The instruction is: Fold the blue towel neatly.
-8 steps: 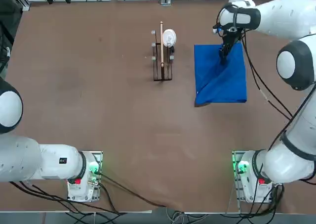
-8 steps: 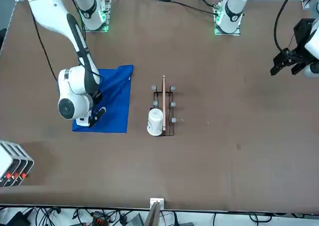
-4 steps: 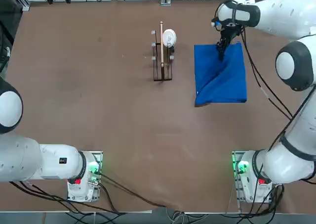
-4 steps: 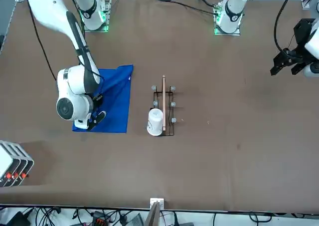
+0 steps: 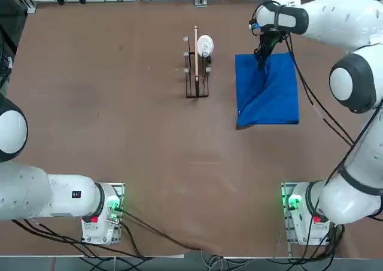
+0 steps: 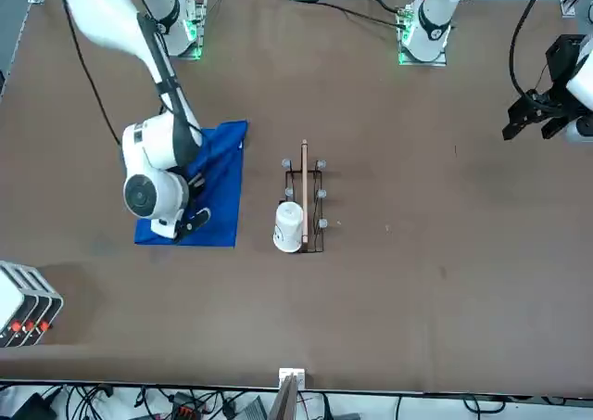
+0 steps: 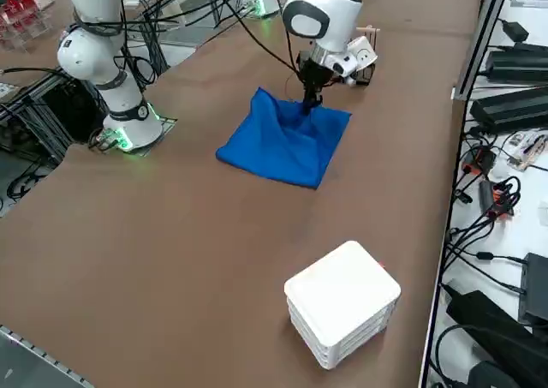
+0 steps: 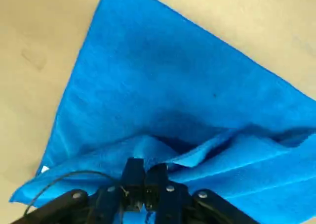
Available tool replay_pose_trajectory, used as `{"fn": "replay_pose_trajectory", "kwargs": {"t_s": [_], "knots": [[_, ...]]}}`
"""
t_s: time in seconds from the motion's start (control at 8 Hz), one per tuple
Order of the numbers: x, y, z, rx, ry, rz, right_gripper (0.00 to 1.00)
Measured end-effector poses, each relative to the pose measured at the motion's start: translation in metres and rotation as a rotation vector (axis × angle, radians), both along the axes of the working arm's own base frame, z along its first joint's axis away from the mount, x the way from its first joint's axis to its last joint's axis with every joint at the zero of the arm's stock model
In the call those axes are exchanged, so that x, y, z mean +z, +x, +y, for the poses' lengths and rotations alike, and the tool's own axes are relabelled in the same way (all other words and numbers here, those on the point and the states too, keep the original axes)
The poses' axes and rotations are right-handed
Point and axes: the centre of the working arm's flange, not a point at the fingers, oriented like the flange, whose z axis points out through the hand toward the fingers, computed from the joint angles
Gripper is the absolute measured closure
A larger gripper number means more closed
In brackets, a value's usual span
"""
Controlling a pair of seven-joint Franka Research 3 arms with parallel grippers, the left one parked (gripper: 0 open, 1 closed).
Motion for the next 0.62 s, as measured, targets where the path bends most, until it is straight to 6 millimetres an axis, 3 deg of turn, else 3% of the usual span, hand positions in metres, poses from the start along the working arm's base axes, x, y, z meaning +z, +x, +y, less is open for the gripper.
{"fn": "replay_pose_trajectory", "kwargs": {"t_s": [0.62], "knots": [[0.011, 0.017, 0.015, 0.013, 0.014, -0.043, 0.97]]}}
